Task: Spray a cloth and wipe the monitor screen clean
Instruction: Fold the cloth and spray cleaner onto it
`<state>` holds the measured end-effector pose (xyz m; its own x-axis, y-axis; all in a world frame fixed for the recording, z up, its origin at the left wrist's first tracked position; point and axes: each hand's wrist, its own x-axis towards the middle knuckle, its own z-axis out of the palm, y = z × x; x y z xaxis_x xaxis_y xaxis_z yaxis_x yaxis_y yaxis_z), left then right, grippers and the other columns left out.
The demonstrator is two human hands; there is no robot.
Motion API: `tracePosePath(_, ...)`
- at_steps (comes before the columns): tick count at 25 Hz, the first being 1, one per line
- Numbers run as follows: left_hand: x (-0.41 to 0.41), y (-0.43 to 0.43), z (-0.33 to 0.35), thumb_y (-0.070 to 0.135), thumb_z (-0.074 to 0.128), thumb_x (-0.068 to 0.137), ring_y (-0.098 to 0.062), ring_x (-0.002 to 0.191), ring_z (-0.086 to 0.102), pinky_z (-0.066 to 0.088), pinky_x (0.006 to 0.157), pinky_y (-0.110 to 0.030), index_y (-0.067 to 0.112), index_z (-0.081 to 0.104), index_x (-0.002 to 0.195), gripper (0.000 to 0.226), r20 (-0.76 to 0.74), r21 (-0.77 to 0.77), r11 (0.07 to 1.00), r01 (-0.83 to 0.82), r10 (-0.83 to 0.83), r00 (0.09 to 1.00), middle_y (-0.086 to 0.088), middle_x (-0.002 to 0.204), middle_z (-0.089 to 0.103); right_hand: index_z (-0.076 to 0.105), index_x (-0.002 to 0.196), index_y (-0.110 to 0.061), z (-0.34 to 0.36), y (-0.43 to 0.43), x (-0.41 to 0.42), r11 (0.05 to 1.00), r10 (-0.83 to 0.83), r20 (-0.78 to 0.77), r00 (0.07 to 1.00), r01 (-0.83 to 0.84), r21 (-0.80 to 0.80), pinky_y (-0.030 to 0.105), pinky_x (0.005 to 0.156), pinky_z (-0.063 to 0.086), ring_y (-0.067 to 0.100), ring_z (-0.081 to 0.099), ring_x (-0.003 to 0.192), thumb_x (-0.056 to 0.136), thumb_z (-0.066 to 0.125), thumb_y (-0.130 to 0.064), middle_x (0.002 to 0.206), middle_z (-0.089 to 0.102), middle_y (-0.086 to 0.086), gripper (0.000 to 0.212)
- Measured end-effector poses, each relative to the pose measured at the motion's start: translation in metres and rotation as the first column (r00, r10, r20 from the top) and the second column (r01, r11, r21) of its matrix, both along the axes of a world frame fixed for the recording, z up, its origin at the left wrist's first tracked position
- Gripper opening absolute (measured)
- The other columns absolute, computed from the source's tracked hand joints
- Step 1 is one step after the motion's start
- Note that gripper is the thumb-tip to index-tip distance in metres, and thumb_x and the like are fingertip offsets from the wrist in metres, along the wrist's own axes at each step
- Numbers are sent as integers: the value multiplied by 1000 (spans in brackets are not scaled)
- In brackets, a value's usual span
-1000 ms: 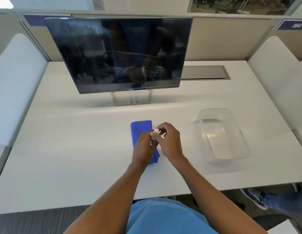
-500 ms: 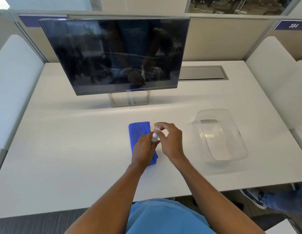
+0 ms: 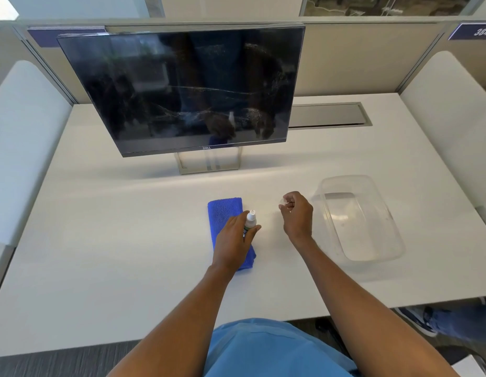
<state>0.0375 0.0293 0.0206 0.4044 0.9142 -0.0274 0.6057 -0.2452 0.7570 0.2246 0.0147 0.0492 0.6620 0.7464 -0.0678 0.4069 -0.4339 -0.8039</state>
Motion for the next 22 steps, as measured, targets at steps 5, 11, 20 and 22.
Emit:
tracePosePath(5,2,6,0,49,63,103,-4,98,51,41,82,-24,22,62,127,36,-15,13,1000,3,-2,1000,12,109,62,67,115,-2,-16,4,11,989,77,32,997,-72,-128,43,96,56,29,67,106,98,64,2,114,70,15,18)
tracePosePath(11,3,9,2,53,65,101,-7,94,53,44,80,-25,23,63,127,40,-21,-9,1000,-5,5,1000,13,106,63,63,117,-3,-26,0,12,979,123,79,989,-108,-170,44,97,55,30,64,108,102,59,-3,115,68,14,15)
tracePosePath(20,6,9,5,54,66,100,-7,88,54,45,76,-26,25,63,123,37,-9,-7,999,-31,31,999,14,100,62,54,139,-13,-24,-31,-6,945,271,339,901,-316,85,40,102,54,21,60,119,93,69,-14,133,61,4,49)
tracePosePath(22,7,9,6,55,66,99,-7,88,55,47,76,-26,26,64,123,38,3,-16,999,-40,40,999,14,99,62,44,152,-19,-24,-44,-15,862,457,312,833,-501,75,35,111,48,16,56,129,92,68,-22,144,56,-1,64)
